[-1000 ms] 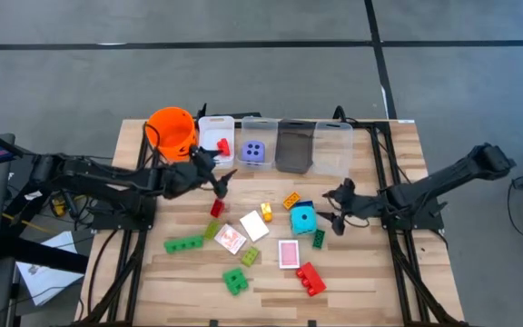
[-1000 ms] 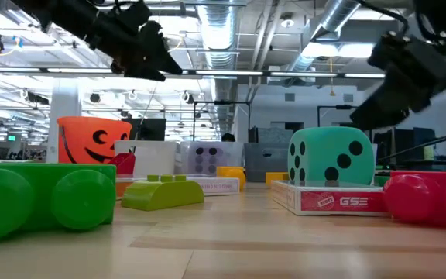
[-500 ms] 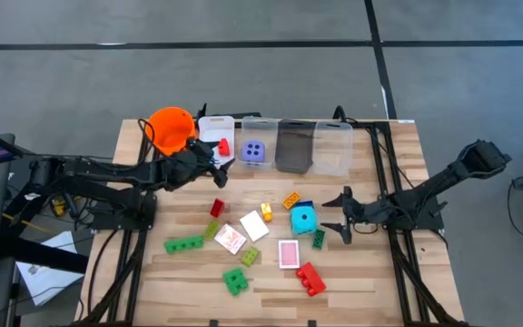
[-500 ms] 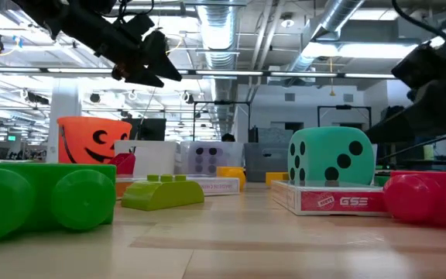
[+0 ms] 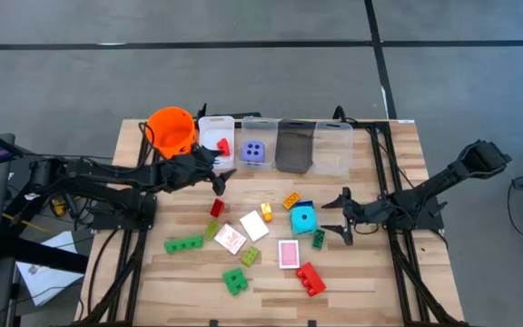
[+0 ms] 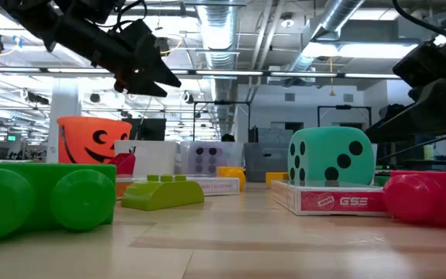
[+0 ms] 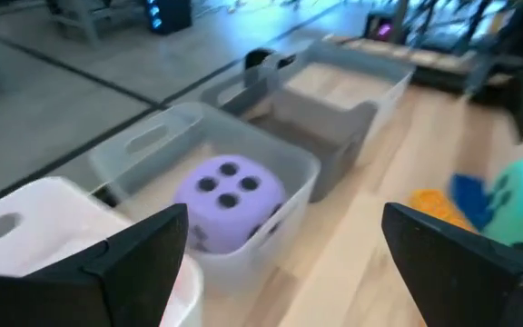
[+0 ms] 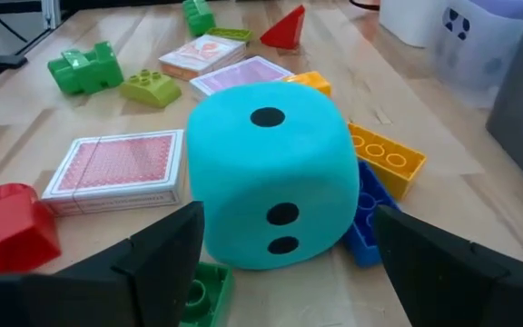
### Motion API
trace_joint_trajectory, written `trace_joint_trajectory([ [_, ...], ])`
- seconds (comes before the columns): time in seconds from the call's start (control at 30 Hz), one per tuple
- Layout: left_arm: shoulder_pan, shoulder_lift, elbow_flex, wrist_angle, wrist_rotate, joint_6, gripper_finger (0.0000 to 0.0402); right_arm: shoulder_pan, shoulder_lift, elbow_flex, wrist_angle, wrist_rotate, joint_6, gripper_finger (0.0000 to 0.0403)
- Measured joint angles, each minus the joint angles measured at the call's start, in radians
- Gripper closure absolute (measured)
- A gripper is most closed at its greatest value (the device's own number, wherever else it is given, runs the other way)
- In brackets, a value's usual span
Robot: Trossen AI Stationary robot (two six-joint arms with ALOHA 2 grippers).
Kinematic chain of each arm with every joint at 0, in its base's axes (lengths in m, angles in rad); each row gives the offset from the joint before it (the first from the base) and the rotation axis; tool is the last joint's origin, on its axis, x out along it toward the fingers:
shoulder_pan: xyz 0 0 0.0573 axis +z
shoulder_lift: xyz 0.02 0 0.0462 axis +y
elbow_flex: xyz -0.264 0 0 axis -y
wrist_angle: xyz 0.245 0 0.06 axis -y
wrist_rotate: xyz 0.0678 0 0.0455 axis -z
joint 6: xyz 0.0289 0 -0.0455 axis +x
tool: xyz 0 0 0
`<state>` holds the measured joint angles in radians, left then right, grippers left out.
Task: Pick & Place Toys
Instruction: Put the blue dice into the left transparent bin
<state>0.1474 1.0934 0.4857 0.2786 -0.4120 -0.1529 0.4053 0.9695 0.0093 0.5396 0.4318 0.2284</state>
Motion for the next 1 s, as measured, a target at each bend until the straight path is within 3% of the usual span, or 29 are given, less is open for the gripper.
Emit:
trace_joint_trajectory([
  [0.13, -0.002, 0.000, -0.049, 0.136, 0.078, -0.016, 0.0044, -0.002, 0.000, 0.000, 0.006, 0.000, -0.032, 0.0092],
  [0.3, -0.006, 0.000, -0.090, 0.272, 0.097, -0.016, 0.0044, -0.002, 0.000, 0.000, 0.032, -0.012, -0.054, 0.0092],
  [0.67, -0.006, 0.000, -0.091, 0.283, 0.097, -0.020, 0.0044, -0.049, 0.000, 0.000, 0.059, 0.023, 0.034, 0.0092],
  [1.0, -0.006, 0.000, -0.091, 0.283, 0.096, -0.020, 0.0044, -0.022, 0.000, 0.000, 0.021, -0.020, 0.034, 0.0092],
])
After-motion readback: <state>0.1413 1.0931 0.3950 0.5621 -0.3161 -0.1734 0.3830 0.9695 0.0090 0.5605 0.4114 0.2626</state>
